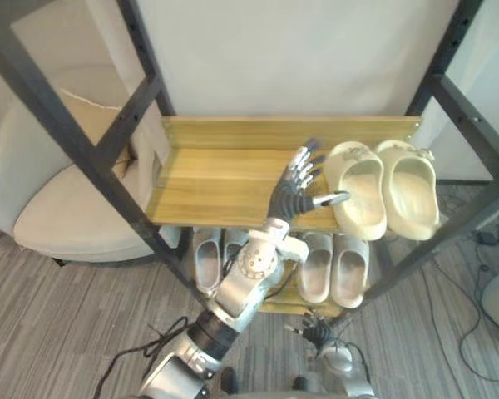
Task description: Organize the slippers on the shoe rack
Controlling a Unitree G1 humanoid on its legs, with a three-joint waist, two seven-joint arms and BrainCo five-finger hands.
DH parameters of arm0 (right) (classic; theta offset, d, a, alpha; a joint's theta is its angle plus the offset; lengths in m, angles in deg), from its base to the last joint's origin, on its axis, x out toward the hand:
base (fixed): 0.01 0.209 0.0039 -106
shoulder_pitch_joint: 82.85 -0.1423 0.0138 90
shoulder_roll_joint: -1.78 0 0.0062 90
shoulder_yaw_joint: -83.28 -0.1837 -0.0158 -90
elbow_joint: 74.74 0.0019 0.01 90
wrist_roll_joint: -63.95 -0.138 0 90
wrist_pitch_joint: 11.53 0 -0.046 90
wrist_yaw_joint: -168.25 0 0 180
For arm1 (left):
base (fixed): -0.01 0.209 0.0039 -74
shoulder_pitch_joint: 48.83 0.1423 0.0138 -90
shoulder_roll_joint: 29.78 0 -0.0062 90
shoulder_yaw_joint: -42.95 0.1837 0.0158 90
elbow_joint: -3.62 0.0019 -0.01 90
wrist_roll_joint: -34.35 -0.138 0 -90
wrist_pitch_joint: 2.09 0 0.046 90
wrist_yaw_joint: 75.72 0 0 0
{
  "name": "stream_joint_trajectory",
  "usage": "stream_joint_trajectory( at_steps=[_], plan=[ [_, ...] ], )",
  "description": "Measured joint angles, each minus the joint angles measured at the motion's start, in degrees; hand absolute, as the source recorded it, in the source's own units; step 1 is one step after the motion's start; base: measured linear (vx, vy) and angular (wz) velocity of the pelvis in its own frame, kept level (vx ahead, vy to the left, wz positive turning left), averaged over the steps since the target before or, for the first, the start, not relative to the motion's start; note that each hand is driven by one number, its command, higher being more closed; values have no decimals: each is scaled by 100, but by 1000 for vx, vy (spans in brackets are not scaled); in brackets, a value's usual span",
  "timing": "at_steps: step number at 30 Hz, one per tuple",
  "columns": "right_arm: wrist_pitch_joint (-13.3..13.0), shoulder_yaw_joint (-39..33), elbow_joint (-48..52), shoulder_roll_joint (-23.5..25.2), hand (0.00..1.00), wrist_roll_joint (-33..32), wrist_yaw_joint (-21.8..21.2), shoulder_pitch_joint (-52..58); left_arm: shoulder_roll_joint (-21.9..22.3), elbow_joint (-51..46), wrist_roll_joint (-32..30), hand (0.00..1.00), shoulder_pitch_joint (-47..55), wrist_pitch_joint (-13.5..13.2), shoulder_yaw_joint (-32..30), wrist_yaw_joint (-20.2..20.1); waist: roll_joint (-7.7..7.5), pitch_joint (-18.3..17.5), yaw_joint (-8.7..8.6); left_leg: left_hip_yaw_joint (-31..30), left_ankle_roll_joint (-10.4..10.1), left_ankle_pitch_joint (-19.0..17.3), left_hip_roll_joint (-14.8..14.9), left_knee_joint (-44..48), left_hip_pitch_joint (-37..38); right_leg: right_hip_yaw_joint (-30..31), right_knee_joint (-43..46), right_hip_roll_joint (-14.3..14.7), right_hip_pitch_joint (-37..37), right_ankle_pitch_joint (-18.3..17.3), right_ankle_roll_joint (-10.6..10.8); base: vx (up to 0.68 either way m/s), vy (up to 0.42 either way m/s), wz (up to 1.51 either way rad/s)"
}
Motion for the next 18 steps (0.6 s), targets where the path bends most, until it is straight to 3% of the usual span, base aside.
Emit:
stream_joint_trajectory(
  at_steps=[2, 4, 8, 13, 18],
  plan=[
    [-16, -112, 274, -122, 0, 9, -76, 314, -125, -388, 105, 0, 213, 0, -68, -126, 9, -5, 20, -16, -4, -5, 1, 1, 0, -41, 59, 1, -9, -64, 1, 15, -17, 15],
    [1, -404, 710, -317, 0, 431, -193, 833, -254, -602, 108, 0, 315, -25, -218, -230, 5, -7, 21, -75, -8, -10, -6, 0, 5, -101, 158, -10, -9, -140, 6, 31, -18, 17],
    [-58, -822, 630, -1243, 0, 914, -489, 1525, -794, -1062, 162, 0, 1006, -116, -378, -717, -24, 5, -8, -159, -5, -11, -38, 0, 16, -162, 347, -48, -54, -272, 8, 31, -3, 8],
    [-68, -848, -75, -1116, 0, 1241, -649, 1262, -1147, -1136, 399, 0, 1908, -52, -328, -1266, -48, -15, -5, -258, -4, -10, -48, 0, 99, -235, 359, -49, 28, -279, 6, -16, -1, 6],
    [-119, -755, -404, -1003, 0, 1409, -693, 1046, -1381, -1407, 804, 0, 3224, 56, -339, -1704, -34, -135, 109, -488, 20, -15, -105, -1, 95, -478, 395, -111, 124, -359, 34, -40, 10, 25]
  ],
)
